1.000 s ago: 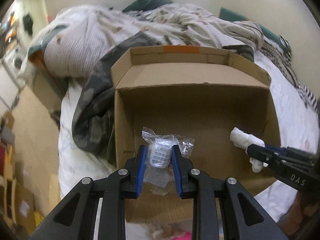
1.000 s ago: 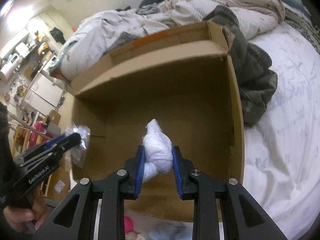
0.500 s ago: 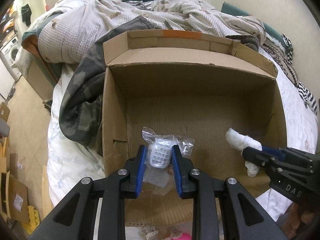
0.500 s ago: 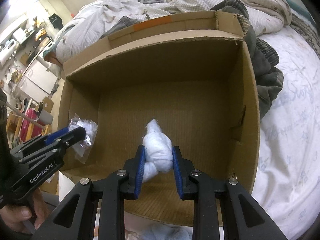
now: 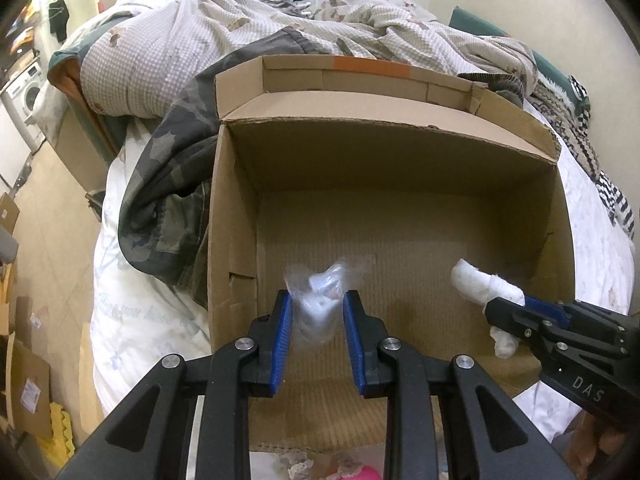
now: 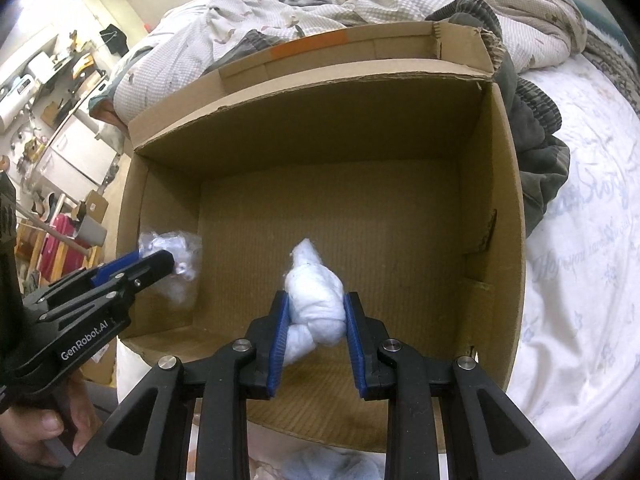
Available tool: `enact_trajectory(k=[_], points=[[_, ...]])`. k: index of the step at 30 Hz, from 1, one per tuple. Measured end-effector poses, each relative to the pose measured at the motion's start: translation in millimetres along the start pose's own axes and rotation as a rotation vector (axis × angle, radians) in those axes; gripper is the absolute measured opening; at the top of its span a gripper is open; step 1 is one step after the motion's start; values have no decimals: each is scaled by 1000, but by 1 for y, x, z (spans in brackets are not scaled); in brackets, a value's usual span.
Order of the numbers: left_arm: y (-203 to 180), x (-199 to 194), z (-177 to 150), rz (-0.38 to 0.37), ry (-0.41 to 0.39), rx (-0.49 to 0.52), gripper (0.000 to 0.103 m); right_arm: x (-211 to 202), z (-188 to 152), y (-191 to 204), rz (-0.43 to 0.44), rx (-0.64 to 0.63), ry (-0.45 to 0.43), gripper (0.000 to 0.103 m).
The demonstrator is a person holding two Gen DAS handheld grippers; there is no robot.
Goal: Organize soft objects
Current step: 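Open the left tool releasing the bag while the right tool releases the sock in the box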
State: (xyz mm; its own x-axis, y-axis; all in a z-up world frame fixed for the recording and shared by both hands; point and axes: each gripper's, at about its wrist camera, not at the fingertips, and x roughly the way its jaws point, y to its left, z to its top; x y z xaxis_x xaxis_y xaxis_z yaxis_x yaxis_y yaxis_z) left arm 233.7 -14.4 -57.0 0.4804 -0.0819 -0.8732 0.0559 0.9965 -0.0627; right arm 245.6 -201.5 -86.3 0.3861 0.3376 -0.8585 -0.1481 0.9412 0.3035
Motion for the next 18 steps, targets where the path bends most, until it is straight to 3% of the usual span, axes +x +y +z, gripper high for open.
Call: enact_trajectory(k=[2,6,9,10,11,12,18], points=[[-1,0,-1,0,3,6,26,0,0,0,2,0,-2,29],[-2,-4,-1,6,-15,4,55,-3,0,-2,14,10,-13,29],[-4,-8,0,12,-31,7,59,-7,1,-4,25,22,-24,32],[-4,-9,0,10,-33,7,59,-8,2,-4,29,28,-29,41],[-4,-10,0,10,-34,7,59,-9,3,-5,34,33,-33,67],[-3,-11,0,11,-36,6,59,-11,3,-6,41,43,-41,76],[-1,-11,-3,19,-27,-2,59,-18,4,-3,48,39,-73,78]])
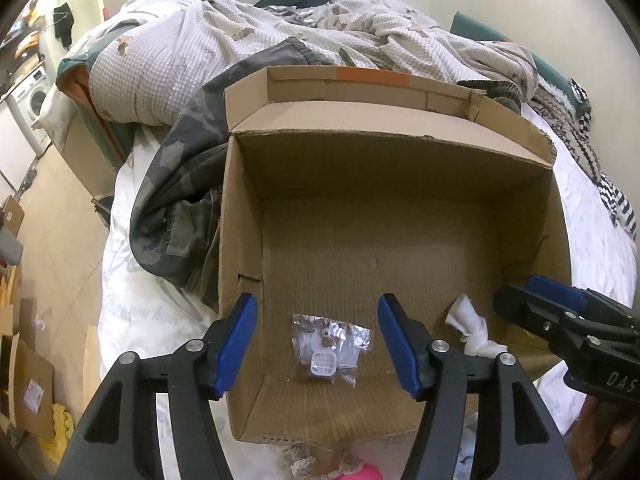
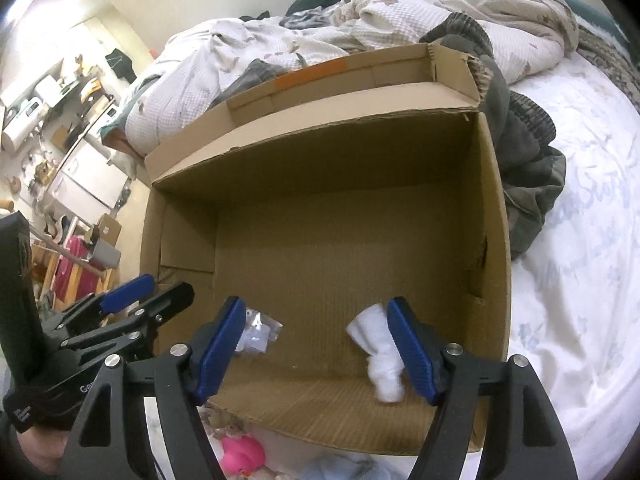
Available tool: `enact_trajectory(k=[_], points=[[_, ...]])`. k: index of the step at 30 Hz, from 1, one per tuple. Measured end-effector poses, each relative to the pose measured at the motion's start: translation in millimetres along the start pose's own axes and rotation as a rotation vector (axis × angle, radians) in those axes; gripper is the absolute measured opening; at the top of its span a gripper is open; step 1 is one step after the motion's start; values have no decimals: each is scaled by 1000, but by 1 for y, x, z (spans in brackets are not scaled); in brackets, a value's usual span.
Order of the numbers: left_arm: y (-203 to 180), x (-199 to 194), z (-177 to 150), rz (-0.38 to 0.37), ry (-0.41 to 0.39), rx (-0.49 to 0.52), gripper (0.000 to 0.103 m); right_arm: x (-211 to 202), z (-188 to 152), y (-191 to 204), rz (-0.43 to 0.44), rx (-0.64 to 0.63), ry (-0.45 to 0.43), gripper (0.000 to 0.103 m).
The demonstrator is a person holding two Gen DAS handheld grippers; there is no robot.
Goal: Organize soft objects
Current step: 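Open the left tool releasing the bag while the right tool releases the sock in the box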
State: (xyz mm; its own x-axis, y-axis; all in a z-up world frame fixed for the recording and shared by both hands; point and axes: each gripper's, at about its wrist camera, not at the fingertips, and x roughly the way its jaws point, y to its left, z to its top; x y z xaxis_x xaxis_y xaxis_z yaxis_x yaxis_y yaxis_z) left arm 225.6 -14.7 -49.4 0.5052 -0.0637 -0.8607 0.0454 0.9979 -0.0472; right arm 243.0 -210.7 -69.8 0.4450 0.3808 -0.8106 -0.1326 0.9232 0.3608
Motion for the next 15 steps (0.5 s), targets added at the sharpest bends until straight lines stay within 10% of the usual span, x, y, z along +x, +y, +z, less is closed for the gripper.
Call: enact_trajectory(k=[15], points=[[11,-33,-7,6,-56,-13,59,-12,-6,18,1,-37,-7,78]])
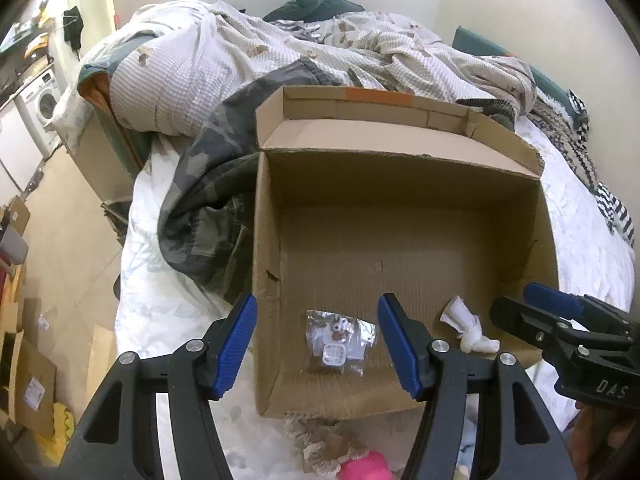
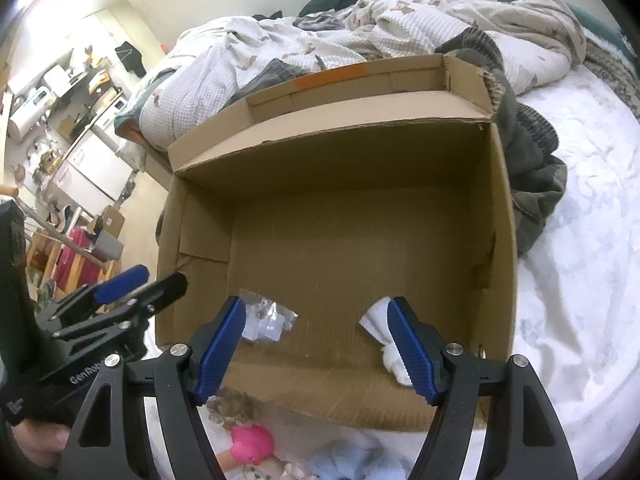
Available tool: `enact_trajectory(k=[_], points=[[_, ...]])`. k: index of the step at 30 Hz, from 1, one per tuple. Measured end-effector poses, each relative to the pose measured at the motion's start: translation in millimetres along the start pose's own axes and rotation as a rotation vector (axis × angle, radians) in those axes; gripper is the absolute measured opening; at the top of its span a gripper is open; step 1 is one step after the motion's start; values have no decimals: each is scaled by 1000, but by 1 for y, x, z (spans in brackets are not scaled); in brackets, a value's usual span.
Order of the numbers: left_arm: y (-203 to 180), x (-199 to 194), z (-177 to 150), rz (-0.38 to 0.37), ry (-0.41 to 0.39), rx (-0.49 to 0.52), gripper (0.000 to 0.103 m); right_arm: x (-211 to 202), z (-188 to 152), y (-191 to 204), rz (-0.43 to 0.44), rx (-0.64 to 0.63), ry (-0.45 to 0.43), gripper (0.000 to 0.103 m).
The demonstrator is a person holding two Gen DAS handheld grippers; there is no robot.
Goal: Organize soft objects
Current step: 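Open the left tool releasing the bag while the right tool releases the sock in the box, then grasp the lace-trimmed scrunchie with the left tool while the right tool grasps a beige scrunchie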
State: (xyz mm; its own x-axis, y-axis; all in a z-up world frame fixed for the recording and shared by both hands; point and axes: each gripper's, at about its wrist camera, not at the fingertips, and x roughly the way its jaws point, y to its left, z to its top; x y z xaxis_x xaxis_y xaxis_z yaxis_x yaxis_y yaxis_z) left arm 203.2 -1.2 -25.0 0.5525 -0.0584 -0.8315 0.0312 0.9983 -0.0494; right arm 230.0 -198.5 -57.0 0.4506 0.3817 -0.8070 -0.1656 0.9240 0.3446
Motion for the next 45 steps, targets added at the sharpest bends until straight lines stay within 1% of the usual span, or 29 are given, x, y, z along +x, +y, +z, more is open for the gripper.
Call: enact_trajectory(k=[7,10,13,15,17,19,24,27,29,31,35,37,39,40,43,45], points=[[12,-25,-8,-15,-6,-30,60,-24,-10,0,-34,17,-31,78],[18,-34,-18,-9,-4,-34,60,-31,-15,-5,-13,48,-29,78],[25,-41,-27,3,-6,-43,60,-39,-23,-9,27,92,-36,78],[30,-44,-32,8,-5,-56,60,-45,-28,-10,37,100,-43,80],[33,-47,-38,11,-4,-68,60,-51,-34,-7,5,88,-49,87],[35,-50,-43,12,0,-72,60,-56,-39,-4,-16,71,-58,90],[35,-55,-57,19,5,-68,60,-64,-49,1,-62,43,-60,90],[37,-54,-62,30,12,-64,60,-65,-57,2,-75,21,-38,90],[40,-53,-66,43,20,-68,60,-63,-64,2,-74,11,-23,90],[44,-51,-69,53,33,-79,60,-63,-71,-1,-55,7,-13,90],[53,-43,-77,71,76,-88,60,-59,-81,-7,-55,19,11,90],[57,-36,-81,65,120,-90,60,-56,-85,-11,-59,28,31,90],[59,-28,-86,52,161,-98,60,-51,-88,-14,-57,36,53,90],[59,-22,-90,41,198,-105,60,-50,-89,-14,-56,42,59,90],[58,-8,-96,-10,272,-134,60,-47,-89,-17,-67,61,69,90],[55,0,-98,-39,299,-154,59,-46,-88,-19,-68,75,69,90]])
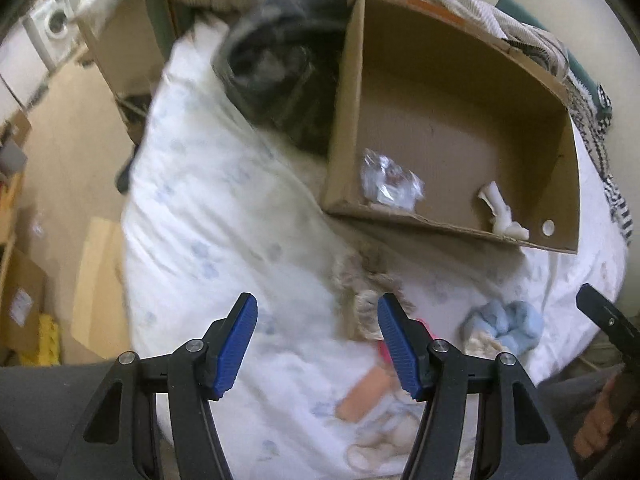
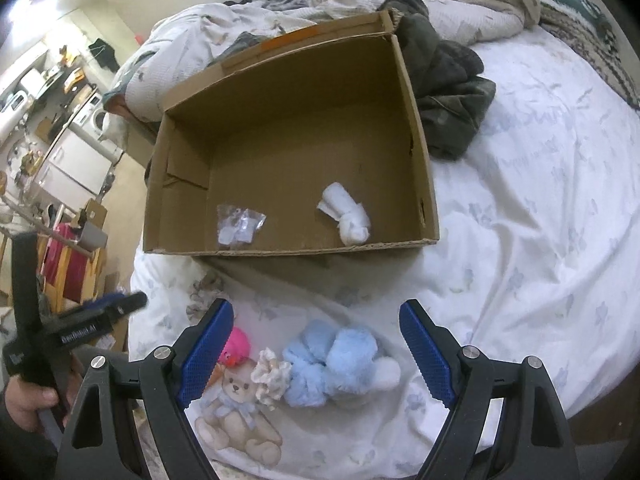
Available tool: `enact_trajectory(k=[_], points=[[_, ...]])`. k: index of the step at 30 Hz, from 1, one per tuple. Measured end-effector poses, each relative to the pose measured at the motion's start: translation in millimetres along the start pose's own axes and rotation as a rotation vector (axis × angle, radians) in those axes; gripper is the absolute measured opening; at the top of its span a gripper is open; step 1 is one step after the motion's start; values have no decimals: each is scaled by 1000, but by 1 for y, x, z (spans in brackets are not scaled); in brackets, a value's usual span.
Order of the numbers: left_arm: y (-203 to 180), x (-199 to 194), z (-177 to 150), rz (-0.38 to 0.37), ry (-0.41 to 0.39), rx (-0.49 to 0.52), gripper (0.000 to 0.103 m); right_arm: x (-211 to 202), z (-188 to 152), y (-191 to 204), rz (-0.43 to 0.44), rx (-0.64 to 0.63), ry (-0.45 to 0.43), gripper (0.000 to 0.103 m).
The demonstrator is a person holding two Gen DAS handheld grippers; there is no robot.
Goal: Organize soft objects
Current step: 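Grasp the lace-trimmed scrunchie with the left tool while the right tool grasps a beige scrunchie, then carry the lace scrunchie with the left tool while the right tool carries its scrunchie to the box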
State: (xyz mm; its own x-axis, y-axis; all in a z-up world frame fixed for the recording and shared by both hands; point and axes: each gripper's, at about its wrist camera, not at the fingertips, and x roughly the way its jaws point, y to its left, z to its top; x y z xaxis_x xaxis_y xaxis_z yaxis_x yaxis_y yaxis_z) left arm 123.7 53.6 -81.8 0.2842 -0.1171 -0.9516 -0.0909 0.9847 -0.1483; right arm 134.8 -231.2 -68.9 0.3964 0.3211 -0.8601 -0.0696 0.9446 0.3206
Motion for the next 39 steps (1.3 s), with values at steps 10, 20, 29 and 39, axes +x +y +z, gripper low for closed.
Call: enact_trajectory(k=[10,20,29,39], points=[[-23,66,20,-27,139,-10,41,11,3,-7,7,31,41,90],[-38,55,21,-99,109,18,9,17,2,-17,-5,55,69,90],[-27,-21,3,-140,-43,30,9,21,0,-16,30,59,99,90],[-14,-28,2,-99,-32,36,9,32,-12,14,186,-14,208,67]])
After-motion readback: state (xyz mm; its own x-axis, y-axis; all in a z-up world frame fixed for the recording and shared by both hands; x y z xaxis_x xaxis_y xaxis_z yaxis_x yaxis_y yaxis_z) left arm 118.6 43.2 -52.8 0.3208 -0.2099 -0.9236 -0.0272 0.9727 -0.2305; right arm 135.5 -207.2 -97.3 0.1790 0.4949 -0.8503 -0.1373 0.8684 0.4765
